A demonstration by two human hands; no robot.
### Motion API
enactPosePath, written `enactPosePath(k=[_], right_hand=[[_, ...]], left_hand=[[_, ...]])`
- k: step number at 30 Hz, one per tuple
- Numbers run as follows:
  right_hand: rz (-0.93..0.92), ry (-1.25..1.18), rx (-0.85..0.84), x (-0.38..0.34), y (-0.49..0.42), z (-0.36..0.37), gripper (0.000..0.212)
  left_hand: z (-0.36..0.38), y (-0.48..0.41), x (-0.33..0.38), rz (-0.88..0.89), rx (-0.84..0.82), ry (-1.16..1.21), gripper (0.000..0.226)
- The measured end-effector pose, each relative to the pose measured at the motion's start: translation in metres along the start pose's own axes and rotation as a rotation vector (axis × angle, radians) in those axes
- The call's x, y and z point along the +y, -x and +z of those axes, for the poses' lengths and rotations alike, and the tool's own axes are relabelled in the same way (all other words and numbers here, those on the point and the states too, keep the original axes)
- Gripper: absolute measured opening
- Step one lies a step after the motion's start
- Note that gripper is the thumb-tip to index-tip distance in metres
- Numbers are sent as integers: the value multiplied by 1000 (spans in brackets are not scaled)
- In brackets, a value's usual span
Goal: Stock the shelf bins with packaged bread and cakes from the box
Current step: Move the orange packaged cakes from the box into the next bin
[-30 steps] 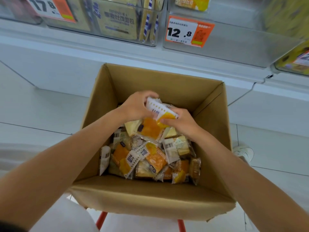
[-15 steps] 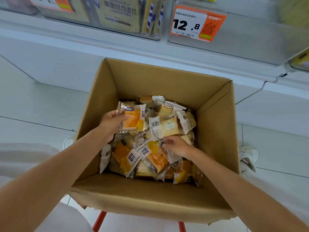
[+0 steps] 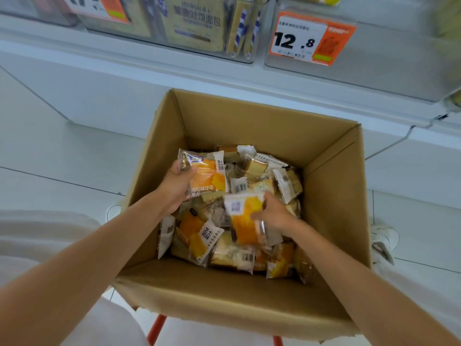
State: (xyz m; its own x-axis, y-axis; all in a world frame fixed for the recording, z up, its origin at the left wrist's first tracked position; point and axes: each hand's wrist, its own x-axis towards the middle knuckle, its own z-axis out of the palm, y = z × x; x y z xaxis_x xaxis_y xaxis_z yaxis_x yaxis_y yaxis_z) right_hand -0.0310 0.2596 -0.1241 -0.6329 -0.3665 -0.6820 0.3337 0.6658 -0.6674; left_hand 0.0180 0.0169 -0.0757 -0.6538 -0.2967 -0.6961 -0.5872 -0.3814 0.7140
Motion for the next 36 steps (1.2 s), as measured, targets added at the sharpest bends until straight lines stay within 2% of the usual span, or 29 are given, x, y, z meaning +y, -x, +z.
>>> enactPosePath(k=[3, 6, 8, 10, 11, 14, 16, 17, 18, 20, 22, 25, 27, 29, 31, 33, 36], right_hand=[[-115, -370, 220, -29, 18, -50, 67], [-202, -807, 205, -57, 30, -72, 73], [-191, -921, 206, -73, 36, -69, 65], [-175, -944, 226, -81, 41, -58, 55], [-165, -908, 226, -84, 45, -52, 50], [-208, -591, 243, -95, 62, -52, 43], [-230, -426, 327, -108, 76, -72, 68], [-236, -395, 324, -116, 83, -85, 77], [-254, -398, 262, -125, 93, -96, 77], [-298, -425, 127, -142, 106, -112, 64], [-360, -456, 127, -164, 119, -125, 61], [-442, -512, 246, -196, 129, -154, 59], [-478, -568, 356, -216, 131, -182, 48], [-516, -638, 426, -235, 129, -210, 39], [-530, -717, 469, -252, 117, -235, 36], [-522, -732, 519, -267, 94, -257, 38], [-535, -580, 575, -291, 50, -276, 39]], left_hand=[[8, 3, 9, 27, -27, 30, 22], [24, 12, 19, 32, -100, 59, 18], [37, 22, 29, 26, -185, 72, 35], [54, 30, 37, 62, -260, 32, 62], [61, 34, 40, 85, -266, 21, 66], [77, 43, 50, 192, -239, -26, 43], [79, 51, 67, 210, -289, -59, 35], [80, 54, 78, 213, -330, -94, 36], [83, 60, 90, 219, -375, -138, 39], [92, 71, 116, 247, -453, -194, 42], [107, 86, 143, 318, -499, -217, 30], [125, 95, 191, 552, -401, -353, 19], [132, 91, 223, 784, -226, -348, 23], [139, 77, 254, 1002, 21, -361, 21], [146, 62, 278, 1123, 202, -532, 18], [151, 43, 294, 1145, 238, -675, 22], [155, 16, 301, 1146, 129, -698, 25]])
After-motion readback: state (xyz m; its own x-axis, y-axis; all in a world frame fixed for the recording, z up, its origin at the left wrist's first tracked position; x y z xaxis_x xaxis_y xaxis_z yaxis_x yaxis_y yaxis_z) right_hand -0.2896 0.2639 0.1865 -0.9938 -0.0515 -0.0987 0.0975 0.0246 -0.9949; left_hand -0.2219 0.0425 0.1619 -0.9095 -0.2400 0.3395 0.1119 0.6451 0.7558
